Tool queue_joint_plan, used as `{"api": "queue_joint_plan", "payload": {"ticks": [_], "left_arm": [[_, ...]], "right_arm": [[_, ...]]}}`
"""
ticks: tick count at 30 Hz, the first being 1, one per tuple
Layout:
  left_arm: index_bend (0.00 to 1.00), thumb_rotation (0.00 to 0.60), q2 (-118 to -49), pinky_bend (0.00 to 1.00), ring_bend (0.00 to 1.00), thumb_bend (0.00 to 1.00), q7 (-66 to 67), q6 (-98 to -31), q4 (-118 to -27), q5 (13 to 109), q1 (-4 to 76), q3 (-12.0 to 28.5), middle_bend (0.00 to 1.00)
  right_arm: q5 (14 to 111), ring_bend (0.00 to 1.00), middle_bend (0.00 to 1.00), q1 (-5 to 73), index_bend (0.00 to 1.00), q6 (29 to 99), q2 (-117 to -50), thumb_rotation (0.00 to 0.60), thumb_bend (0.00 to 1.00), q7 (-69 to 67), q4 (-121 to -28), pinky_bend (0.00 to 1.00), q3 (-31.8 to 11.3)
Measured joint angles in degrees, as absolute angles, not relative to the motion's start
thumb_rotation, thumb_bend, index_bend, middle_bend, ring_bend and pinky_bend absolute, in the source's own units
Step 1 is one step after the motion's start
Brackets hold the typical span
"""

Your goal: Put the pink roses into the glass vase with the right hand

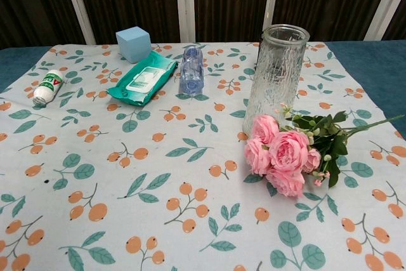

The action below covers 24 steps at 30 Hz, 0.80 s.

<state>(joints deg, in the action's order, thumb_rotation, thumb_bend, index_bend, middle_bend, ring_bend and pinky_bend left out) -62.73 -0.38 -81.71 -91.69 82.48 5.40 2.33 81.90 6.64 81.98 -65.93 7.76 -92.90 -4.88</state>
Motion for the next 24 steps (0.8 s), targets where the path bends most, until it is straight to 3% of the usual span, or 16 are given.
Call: {"api": "queue_joint_plan", "payload": {"ticks": [24], "left_arm": [[0.00, 0.600, -62.51, 0.00, 0.00, 0.00, -1.34, -82.42, -91.22, 82.81, 4.94, 2.19, 0.00]], "right_arm": [[83.61, 0.00, 0.00, 7.00, 0.00, 82.02, -66.28, 0.600, 0.37, 7.75, -93.33, 0.00, -4.46]]}}
